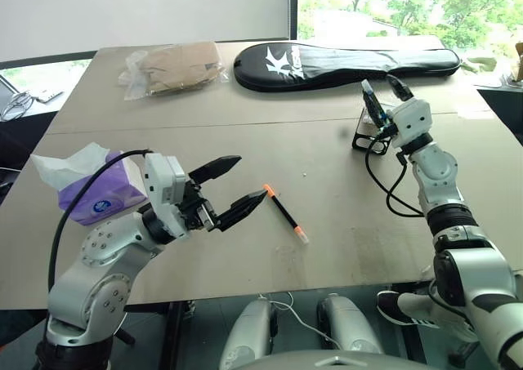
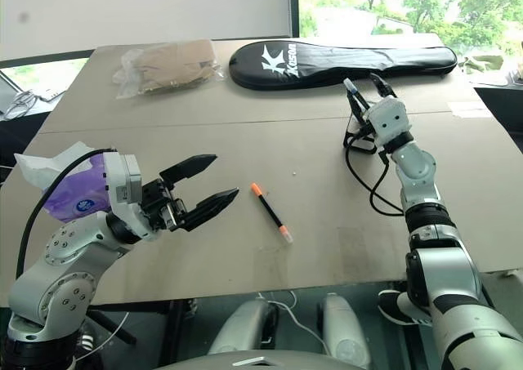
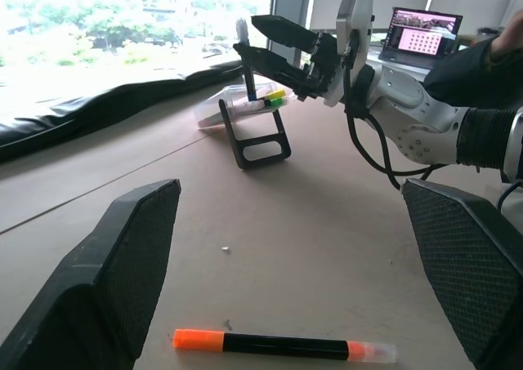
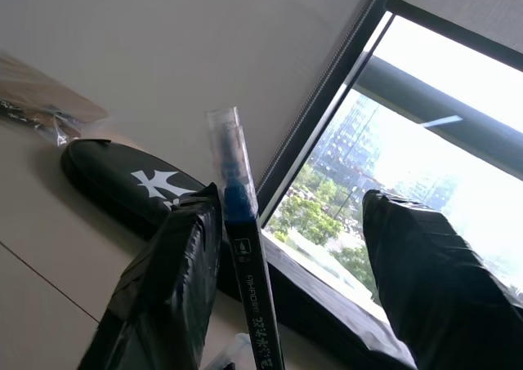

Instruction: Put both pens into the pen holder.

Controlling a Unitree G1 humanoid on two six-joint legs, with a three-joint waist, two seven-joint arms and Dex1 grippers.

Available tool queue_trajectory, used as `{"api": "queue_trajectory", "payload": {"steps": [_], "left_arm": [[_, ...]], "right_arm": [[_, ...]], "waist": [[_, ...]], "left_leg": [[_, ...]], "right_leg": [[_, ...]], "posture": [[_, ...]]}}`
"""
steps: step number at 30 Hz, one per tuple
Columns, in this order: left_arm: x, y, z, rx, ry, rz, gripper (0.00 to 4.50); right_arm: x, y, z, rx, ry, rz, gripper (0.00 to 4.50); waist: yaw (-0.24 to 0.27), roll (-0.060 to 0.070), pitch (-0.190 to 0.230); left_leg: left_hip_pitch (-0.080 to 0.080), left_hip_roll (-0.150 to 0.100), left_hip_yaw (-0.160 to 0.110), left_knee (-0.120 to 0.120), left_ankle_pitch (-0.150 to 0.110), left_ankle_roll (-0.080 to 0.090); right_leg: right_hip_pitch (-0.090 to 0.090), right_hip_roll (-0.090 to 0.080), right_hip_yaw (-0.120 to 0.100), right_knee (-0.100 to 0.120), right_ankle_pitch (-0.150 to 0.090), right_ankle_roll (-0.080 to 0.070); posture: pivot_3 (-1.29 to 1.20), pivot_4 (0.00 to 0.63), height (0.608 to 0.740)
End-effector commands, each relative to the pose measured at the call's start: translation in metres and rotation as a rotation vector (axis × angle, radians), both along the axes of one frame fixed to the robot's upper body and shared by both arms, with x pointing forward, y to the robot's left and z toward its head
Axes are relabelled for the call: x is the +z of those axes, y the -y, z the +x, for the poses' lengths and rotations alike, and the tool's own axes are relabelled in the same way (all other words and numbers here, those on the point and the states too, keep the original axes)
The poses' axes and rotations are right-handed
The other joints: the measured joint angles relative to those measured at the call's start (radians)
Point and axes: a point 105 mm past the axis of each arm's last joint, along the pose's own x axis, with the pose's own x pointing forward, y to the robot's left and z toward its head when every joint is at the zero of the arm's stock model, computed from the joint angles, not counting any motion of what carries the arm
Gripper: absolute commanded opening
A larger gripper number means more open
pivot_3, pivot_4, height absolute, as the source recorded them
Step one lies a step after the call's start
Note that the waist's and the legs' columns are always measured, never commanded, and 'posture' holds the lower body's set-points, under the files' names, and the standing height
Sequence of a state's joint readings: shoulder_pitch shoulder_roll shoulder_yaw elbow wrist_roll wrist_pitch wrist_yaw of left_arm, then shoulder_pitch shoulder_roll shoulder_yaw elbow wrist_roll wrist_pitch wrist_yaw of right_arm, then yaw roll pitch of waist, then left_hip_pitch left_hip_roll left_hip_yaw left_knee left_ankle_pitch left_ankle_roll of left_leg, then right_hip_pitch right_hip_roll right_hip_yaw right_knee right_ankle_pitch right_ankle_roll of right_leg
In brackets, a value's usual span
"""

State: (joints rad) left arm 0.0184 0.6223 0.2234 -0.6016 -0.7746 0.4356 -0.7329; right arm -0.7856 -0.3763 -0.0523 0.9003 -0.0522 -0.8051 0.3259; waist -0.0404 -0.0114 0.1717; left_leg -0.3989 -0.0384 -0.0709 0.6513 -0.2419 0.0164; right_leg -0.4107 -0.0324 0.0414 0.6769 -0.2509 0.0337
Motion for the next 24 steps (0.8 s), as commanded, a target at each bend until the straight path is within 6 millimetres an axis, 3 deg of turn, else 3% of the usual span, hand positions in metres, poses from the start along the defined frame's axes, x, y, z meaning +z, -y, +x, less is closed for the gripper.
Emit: {"api": "queue_trajectory", "payload": {"steps": [1,7,14,19,24], "left_arm": [[0.002,0.003,0.000,-0.009,0.015,0.002,4.50],[-0.012,0.006,0.004,-0.005,-0.050,0.030,4.50],[-0.034,0.006,0.007,-0.009,-0.151,0.136,4.50],[-0.050,0.003,0.023,-0.033,-0.175,0.351,4.50],[-0.052,0.002,0.037,-0.115,-0.158,0.407,4.50]], "right_arm": [[0.014,0.011,-0.006,-0.031,0.066,0.021,4.45],[0.005,0.023,-0.017,-0.061,0.022,0.010,4.45],[0.008,0.023,-0.044,-0.019,-0.129,0.006,4.45],[-0.007,-0.002,-0.104,0.311,-0.467,-0.018,4.45],[-0.032,-0.009,-0.134,0.346,-0.684,-0.112,4.45]], "waist": [[0.000,0.000,0.000],[0.001,0.000,0.000],[0.002,0.000,0.000],[0.017,0.001,0.000],[0.023,-0.001,0.000]], "left_leg": [[0.000,0.000,0.000,0.000,0.000,0.000],[0.000,0.000,0.000,0.000,-0.001,0.001],[0.000,0.001,0.000,0.000,-0.002,0.004],[0.000,0.001,-0.004,0.000,-0.002,0.004],[0.001,0.000,-0.003,0.000,-0.002,0.004]], "right_leg": [[0.000,0.000,0.000,0.000,0.000,0.000],[0.000,0.000,0.000,0.000,0.000,0.000],[0.000,0.000,0.002,0.001,0.000,0.000],[0.002,0.000,-0.001,-0.001,0.000,0.000],[0.003,0.000,-0.001,-0.002,-0.001,0.000]], "posture": [[0.00,0.150,0.740],[0.00,0.150,0.740],[0.00,0.150,0.740],[0.00,0.150,0.740],[0.00,0.150,0.740]]}}
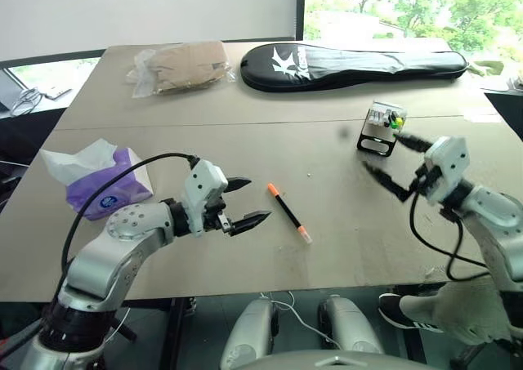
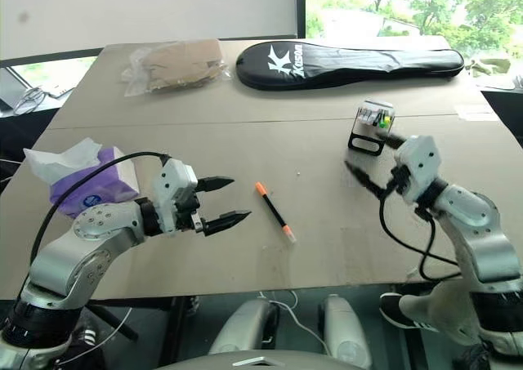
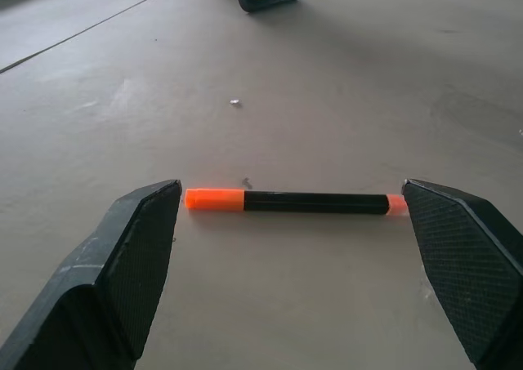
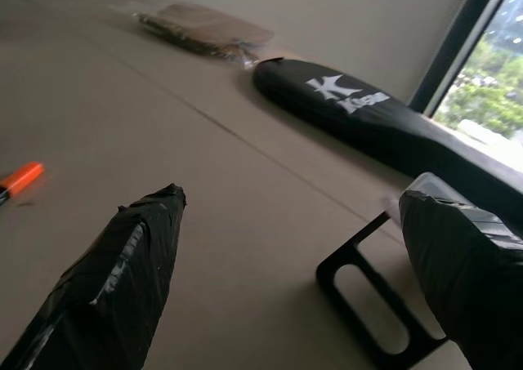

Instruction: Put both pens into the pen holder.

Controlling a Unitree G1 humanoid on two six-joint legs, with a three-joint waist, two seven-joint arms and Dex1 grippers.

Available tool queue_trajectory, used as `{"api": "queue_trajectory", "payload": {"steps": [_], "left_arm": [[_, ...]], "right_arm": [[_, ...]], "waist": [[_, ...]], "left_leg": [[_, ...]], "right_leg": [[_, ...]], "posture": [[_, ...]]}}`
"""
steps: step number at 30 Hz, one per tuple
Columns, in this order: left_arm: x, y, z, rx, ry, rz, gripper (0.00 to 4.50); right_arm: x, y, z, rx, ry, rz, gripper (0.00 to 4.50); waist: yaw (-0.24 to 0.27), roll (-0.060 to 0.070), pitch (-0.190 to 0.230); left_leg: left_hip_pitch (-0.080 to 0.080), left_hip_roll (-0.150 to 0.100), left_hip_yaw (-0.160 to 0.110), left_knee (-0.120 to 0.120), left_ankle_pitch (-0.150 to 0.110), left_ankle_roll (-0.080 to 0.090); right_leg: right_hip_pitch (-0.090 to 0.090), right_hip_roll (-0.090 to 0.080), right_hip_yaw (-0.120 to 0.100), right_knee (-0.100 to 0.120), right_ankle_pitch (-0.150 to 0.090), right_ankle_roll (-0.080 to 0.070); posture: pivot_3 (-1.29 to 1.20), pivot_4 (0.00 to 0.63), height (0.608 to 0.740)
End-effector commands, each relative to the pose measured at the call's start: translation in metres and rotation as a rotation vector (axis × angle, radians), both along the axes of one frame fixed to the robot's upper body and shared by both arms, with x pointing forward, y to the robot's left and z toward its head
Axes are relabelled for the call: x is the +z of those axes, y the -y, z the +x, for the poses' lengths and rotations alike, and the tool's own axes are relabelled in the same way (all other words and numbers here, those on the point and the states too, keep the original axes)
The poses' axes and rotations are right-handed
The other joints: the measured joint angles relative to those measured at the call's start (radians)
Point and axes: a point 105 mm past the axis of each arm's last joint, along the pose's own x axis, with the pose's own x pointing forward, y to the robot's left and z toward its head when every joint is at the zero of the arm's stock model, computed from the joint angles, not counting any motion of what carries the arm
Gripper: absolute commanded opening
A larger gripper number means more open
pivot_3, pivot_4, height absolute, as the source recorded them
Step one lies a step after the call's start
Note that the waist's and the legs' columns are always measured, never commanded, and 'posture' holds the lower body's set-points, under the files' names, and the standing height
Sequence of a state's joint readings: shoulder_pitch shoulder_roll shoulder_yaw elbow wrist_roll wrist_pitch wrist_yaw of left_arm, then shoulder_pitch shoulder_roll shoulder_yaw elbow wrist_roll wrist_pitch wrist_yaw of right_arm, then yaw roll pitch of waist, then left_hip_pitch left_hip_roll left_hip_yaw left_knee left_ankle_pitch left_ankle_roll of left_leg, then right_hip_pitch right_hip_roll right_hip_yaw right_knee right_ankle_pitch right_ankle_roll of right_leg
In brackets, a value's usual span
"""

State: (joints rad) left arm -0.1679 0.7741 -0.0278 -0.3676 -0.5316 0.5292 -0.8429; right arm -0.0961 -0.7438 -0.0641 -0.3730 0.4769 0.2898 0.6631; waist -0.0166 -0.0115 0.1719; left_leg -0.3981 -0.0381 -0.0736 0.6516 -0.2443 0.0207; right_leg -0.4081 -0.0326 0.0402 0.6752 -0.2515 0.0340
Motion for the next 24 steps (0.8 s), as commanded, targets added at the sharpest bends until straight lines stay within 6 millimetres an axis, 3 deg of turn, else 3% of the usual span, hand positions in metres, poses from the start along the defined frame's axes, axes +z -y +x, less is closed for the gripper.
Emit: {"api": "queue_trajectory", "payload": {"steps": [1,7,12,16,24], "left_arm": [[0.005,0.001,0.006,-0.079,0.038,0.041,4.50],[0.002,-0.003,0.012,-0.175,0.044,0.084,4.50],[0.000,-0.006,0.003,-0.223,0.045,0.038,4.50],[-0.010,-0.020,-0.010,-0.213,0.013,0.058,4.50],[-0.014,-0.037,-0.018,-0.101,0.013,0.059,4.50]], "right_arm": [[0.002,-0.011,-0.017,0.039,-0.064,-0.019,4.45],[-0.027,-0.034,-0.033,0.069,-0.240,-0.021,4.45],[-0.053,-0.062,-0.026,0.085,-0.333,-0.128,4.45],[-0.046,-0.100,-0.015,0.209,-0.386,-0.067,4.45],[-0.044,-0.126,-0.003,0.303,-0.441,-0.116,4.45]], "waist": [[-0.001,-0.001,0.000],[0.000,-0.001,0.000],[-0.004,-0.001,0.001],[-0.019,-0.002,0.001],[-0.005,-0.002,0.001]], "left_leg": [[0.000,0.000,0.000,0.000,0.000,0.000],[0.000,0.000,0.000,0.000,0.000,0.000],[-0.001,0.000,-0.001,0.000,0.000,0.000],[0.000,0.002,0.001,0.000,0.000,0.000],[-0.003,0.000,-0.003,0.000,0.000,0.000]], "right_leg": [[0.000,0.000,0.000,0.000,0.000,0.000],[0.000,0.000,0.000,-0.001,0.000,0.000],[0.000,0.000,0.000,-0.001,0.000,0.000],[-0.001,0.000,0.000,-0.002,0.000,0.000],[-0.001,-0.002,-0.002,-0.004,0.000,0.000]], "posture": [[0.00,0.150,0.740],[0.00,0.150,0.740],[0.00,0.150,0.740],[0.00,0.150,0.740],[0.00,0.150,0.740]]}}
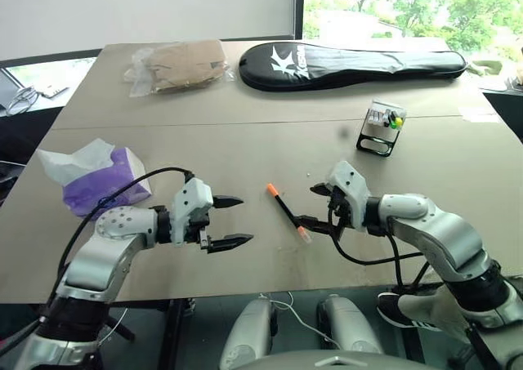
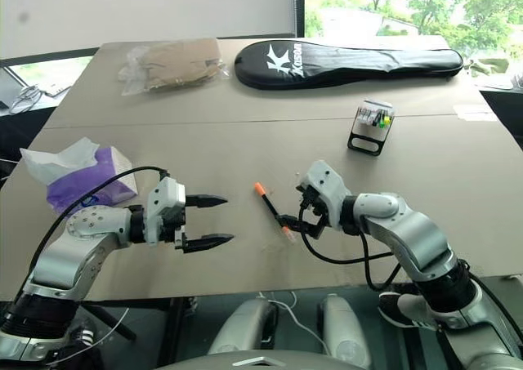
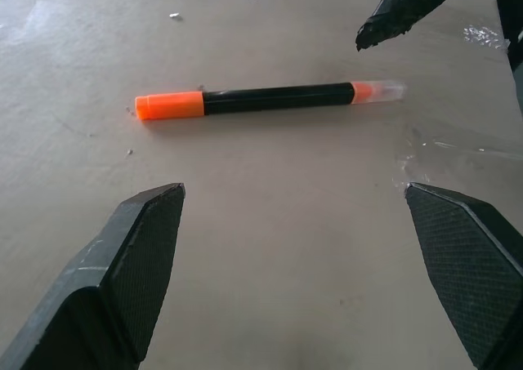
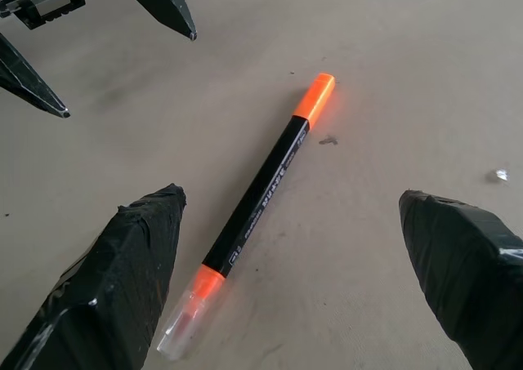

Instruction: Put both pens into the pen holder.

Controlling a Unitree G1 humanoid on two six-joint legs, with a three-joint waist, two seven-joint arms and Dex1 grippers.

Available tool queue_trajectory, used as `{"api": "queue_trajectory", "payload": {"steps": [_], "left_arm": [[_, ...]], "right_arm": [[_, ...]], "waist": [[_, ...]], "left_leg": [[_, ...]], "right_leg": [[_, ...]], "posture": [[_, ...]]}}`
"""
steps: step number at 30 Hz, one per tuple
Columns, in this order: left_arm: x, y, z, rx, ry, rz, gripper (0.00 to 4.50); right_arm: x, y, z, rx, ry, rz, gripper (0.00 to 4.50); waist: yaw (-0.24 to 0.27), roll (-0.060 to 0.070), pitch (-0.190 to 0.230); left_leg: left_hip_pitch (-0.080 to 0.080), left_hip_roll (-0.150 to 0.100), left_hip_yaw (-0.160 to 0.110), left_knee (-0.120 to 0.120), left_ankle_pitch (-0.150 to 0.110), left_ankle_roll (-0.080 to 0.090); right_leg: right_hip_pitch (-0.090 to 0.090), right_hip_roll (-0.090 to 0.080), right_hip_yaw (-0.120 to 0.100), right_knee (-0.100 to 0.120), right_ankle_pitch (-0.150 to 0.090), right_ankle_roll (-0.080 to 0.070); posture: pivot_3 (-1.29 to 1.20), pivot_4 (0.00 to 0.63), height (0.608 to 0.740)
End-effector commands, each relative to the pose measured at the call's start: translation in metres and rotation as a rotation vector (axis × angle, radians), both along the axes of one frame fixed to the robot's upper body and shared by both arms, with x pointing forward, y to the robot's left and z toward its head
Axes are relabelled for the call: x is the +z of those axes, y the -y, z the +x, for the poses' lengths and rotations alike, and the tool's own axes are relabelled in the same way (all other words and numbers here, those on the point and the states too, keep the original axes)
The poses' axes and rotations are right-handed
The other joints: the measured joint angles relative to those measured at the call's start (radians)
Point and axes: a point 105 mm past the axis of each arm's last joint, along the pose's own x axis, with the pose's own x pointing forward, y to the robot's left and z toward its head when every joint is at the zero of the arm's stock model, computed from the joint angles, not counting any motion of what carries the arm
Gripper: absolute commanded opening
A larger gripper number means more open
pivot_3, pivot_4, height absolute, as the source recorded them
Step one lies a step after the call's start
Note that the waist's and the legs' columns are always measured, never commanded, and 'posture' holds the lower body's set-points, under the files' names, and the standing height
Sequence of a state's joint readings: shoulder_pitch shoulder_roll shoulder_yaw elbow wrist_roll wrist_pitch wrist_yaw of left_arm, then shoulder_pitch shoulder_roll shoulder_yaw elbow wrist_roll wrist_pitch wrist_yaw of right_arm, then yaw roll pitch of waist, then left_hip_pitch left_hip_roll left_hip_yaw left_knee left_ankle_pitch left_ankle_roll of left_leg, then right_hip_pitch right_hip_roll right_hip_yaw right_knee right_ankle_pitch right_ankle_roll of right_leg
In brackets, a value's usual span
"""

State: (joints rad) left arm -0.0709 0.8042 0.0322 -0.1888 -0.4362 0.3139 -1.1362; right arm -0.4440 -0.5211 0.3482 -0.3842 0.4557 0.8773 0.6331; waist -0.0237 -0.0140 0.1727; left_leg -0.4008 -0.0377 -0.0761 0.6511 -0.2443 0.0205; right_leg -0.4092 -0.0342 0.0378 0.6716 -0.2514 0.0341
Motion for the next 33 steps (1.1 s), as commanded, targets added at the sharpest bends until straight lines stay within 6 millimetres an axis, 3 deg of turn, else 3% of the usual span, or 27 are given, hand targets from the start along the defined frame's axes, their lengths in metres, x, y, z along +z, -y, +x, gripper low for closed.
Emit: {"api": "queue_trajectory", "payload": {"steps": [1,6,15,18,20,22,23,26,31,33], "left_arm": [[0.013,-0.005,-0.002,0.033,0.069,-0.004,4.50],[0.011,-0.013,-0.010,0.099,0.068,-0.012,4.50],[0.008,-0.017,-0.015,0.139,0.064,-0.018,4.50],[0.008,-0.016,-0.014,0.146,0.072,-0.023,4.50],[0.009,-0.016,-0.014,0.152,0.077,-0.027,4.50],[0.007,-0.016,-0.015,0.156,0.077,-0.029,4.50],[0.006,-0.016,-0.016,0.157,0.076,-0.029,4.50],[0.005,-0.015,-0.017,0.162,0.076,-0.032,4.50],[0.005,-0.013,-0.015,0.164,0.084,-0.040,4.50],[0.004,-0.012,-0.014,0.164,0.086,-0.042,4.50]], "right_arm": [[0.001,-0.011,0.006,0.034,-0.005,-0.037,4.45],[0.001,-0.036,0.020,0.014,-0.050,-0.069,4.45],[-0.015,-0.052,0.030,-0.017,-0.067,-0.257,4.45],[-0.026,-0.042,0.034,-0.004,0.005,-0.370,3.58],[-0.027,-0.036,0.035,0.011,0.040,-0.402,2.58],[-0.024,-0.026,0.037,0.035,0.091,-0.445,1.86],[-0.023,-0.020,0.037,0.045,0.104,-0.462,1.19],[-0.017,0.002,0.036,0.103,0.164,-0.519,0.01],[-0.015,0.046,0.029,0.234,0.171,-0.653,0.01],[-0.011,0.056,0.039,0.196,0.159,-0.659,0.01]], "waist": [[0.002,0.000,0.000],[-0.008,0.000,0.000],[-0.013,0.000,0.000],[-0.015,0.000,-0.001],[-0.013,0.000,-0.001],[-0.011,0.000,-0.001],[-0.010,0.000,-0.001],[-0.003,0.000,-0.001],[0.011,0.000,-0.001],[0.011,0.000,-0.001]], "left_leg": [[0.000,0.000,0.000,0.000,0.000,0.000],[0.000,0.001,0.000,-0.001,0.000,0.000],[0.000,0.000,0.000,-0.002,0.000,0.000],[0.001,0.000,0.000,-0.002,0.000,0.000],[0.001,0.000,-0.001,-0.002,0.000,0.000],[0.001,-0.001,-0.001,-0.002,0.000,0.000],[0.001,-0.001,-0.001,-0.002,0.000,0.000],[0.001,-0.002,-0.001,-0.002,0.000,0.000],[0.001,-0.002,-0.004,-0.001,0.000,0.000],[0.001,-0.002,-0.004,-0.002,0.000,0.000]], "right_leg": [[0.000,0.000,0.000,0.000,0.000,0.000],[-0.002,0.001,0.000,0.001,0.000,0.000],[-0.002,0.000,0.000,0.001,0.000,0.000],[-0.002,0.000,0.000,0.001,0.000,-0.001],[-0.002,0.000,0.000,0.001,0.000,-0.001],[-0.002,-0.001,0.000,0.001,0.000,0.000],[-0.002,-0.001,0.000,0.001,0.000,0.000],[-0.002,-0.002,0.000,0.001,0.000,0.000],[0.000,-0.003,-0.004,-0.001,0.000,0.000],[0.001,-0.002,-0.005,-0.002,0.000,0.000]], "posture": [[0.00,0.150,0.740],[0.00,0.150,0.740],[0.00,0.150,0.740],[0.00,0.150,0.740],[0.00,0.150,0.740],[0.00,0.150,0.740],[0.00,0.150,0.740],[0.00,0.150,0.740],[0.00,0.150,0.740],[0.00,0.150,0.740]]}}
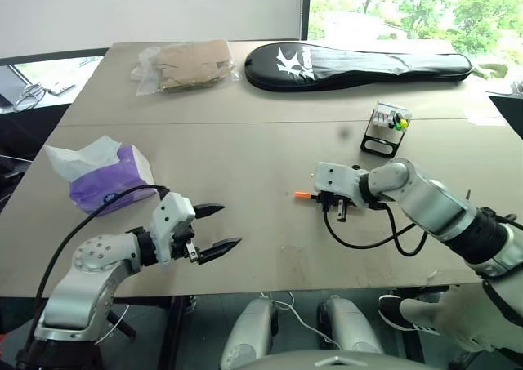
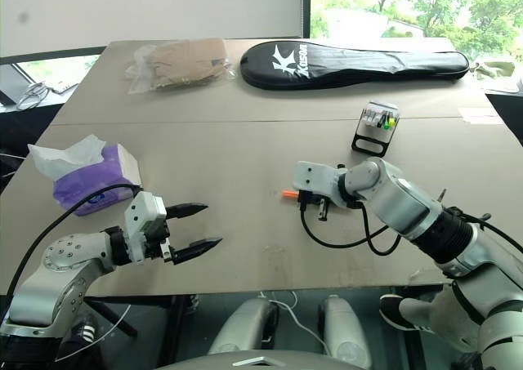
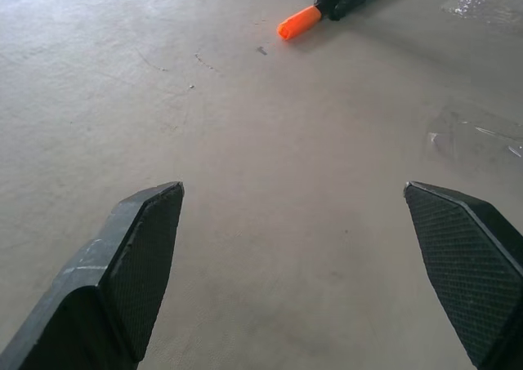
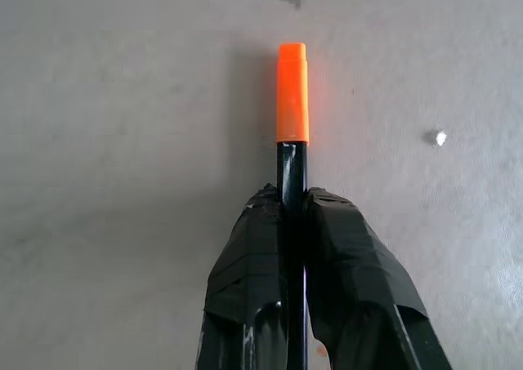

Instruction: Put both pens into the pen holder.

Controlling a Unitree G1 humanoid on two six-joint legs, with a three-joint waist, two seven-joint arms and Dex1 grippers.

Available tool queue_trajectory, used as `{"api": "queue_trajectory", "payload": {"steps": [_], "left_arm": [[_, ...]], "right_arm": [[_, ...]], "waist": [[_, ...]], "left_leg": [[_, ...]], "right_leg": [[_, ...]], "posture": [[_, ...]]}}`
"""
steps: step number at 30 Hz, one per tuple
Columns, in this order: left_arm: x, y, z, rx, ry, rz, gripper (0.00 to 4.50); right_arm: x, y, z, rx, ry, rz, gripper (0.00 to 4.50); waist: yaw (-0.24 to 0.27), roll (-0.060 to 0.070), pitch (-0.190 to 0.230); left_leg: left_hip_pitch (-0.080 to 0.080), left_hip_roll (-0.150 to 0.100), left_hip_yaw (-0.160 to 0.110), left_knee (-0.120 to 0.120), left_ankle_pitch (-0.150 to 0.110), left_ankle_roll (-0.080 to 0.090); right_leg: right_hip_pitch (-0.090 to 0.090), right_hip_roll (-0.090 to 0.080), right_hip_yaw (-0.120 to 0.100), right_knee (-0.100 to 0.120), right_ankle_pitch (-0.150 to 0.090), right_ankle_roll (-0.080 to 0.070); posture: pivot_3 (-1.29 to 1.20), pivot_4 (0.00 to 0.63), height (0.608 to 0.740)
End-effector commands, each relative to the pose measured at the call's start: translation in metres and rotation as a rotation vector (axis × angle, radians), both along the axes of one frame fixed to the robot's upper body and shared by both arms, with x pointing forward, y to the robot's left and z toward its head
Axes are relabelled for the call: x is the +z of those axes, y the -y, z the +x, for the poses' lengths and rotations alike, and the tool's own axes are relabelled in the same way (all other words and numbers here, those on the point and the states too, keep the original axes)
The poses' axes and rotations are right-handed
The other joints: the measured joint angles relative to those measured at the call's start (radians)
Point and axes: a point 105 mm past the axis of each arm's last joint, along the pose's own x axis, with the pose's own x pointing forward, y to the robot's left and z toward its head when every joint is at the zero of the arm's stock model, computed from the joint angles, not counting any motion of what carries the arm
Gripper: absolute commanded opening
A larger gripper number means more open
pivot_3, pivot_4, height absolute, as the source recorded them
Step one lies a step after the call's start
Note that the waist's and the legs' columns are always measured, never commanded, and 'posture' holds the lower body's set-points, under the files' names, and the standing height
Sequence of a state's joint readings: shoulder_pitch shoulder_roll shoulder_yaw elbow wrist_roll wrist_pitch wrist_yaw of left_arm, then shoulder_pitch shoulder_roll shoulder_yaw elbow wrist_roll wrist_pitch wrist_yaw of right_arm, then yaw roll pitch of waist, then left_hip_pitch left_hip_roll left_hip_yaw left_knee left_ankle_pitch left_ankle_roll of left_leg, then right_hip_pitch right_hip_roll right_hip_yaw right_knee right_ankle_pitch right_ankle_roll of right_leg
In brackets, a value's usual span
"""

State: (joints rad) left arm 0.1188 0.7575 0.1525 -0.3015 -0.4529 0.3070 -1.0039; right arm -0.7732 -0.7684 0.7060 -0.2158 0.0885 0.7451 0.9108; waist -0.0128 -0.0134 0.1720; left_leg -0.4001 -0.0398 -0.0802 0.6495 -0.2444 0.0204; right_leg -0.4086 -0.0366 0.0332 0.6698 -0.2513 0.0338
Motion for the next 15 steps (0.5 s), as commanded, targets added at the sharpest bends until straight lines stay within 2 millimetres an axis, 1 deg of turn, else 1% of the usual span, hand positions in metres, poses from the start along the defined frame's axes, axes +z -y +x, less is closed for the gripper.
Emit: {"api": "queue_trajectory", "payload": {"steps": [1,2,3,4,6,8,10,11,14,15], "left_arm": [[0.009,0.003,0.003,-0.013,0.053,0.001,4.50],[0.009,0.005,0.004,-0.012,0.055,-0.009,4.50],[0.009,0.006,0.005,-0.012,0.057,-0.016,4.50],[0.010,0.008,0.005,-0.012,0.060,-0.021,4.50],[0.009,0.010,0.005,-0.014,0.063,-0.023,4.50],[0.009,0.011,0.005,-0.012,0.064,-0.024,4.50],[0.007,0.011,0.005,-0.009,0.064,-0.023,4.50],[0.007,0.011,0.004,-0.008,0.064,-0.023,4.50],[0.007,0.011,0.004,-0.001,0.065,-0.024,4.50],[0.006,0.011,0.004,0.000,0.066,-0.025,4.50]], "right_arm": [[-0.004,0.022,0.011,-0.050,-0.041,-0.042,0.90],[-0.004,0.022,0.016,-0.078,-0.050,-0.023,1.22],[-0.006,0.020,0.020,-0.098,-0.057,-0.008,1.76],[-0.009,0.019,0.021,-0.118,-0.073,0.000,2.14],[-0.015,0.016,0.020,-0.133,-0.113,-0.008,3.09],[-0.019,0.011,0.020,-0.162,-0.148,0.012,3.92],[-0.024,0.008,0.018,-0.179,-0.180,0.003,3.92],[-0.025,0.006,0.017,-0.186,-0.192,0.003,3.76],[-0.024,-0.002,0.010,-0.165,-0.229,0.008,2.70],[-0.023,-0.004,0.008,-0.158,-0.237,0.011,2.19]], "waist": [[-0.001,0.000,0.000],[-0.001,0.000,0.000],[-0.001,-0.001,0.000],[-0.002,-0.002,-0.001],[-0.006,-0.003,-0.002],[-0.007,-0.003,-0.002],[-0.009,-0.004,-0.003],[-0.012,-0.005,-0.005],[-0.025,-0.006,-0.007],[-0.028,-0.006,-0.008]], "left_leg": [[0.000,0.000,0.000,0.000,0.000,0.000],[0.000,0.000,0.000,0.000,0.000,0.000],[0.000,0.000,0.000,0.000,0.000,0.000],[0.000,0.000,0.000,0.000,0.000,0.000],[0.001,0.001,0.000,0.000,0.000,0.000],[0.001,0.001,0.000,0.000,0.000,0.000],[0.001,0.001,0.000,-0.001,0.000,0.000],[0.002,0.002,0.000,-0.001,0.000,0.000],[0.002,0.002,0.000,-0.001,0.000,0.000],[0.003,0.003,0.000,-0.001,0.000,0.000]], "right_leg": [[0.000,0.000,-0.001,-0.001,0.000,0.000],[0.001,0.000,-0.001,-0.001,0.000,0.000],[0.001,0.000,0.000,-0.001,0.000,0.000],[0.001,0.000,0.000,-0.001,0.000,0.000],[0.001,0.000,0.000,-0.001,0.000,0.000],[0.001,0.001,0.000,-0.001,0.000,0.000],[0.001,0.001,0.000,-0.001,0.000,0.000],[0.001,0.001,0.001,-0.001,0.000,0.000],[0.002,0.002,0.001,-0.001,0.001,-0.001],[0.002,0.002,0.001,-0.001,0.001,-0.001]], "posture": [[0.00,0.150,0.740],[0.00,0.150,0.740],[0.00,0.150,0.740],[0.00,0.150,0.740],[0.00,0.150,0.740],[0.00,0.150,0.740],[0.00,0.150,0.740],[0.00,0.150,0.740],[0.00,0.150,0.740],[0.00,0.150,0.740]]}}
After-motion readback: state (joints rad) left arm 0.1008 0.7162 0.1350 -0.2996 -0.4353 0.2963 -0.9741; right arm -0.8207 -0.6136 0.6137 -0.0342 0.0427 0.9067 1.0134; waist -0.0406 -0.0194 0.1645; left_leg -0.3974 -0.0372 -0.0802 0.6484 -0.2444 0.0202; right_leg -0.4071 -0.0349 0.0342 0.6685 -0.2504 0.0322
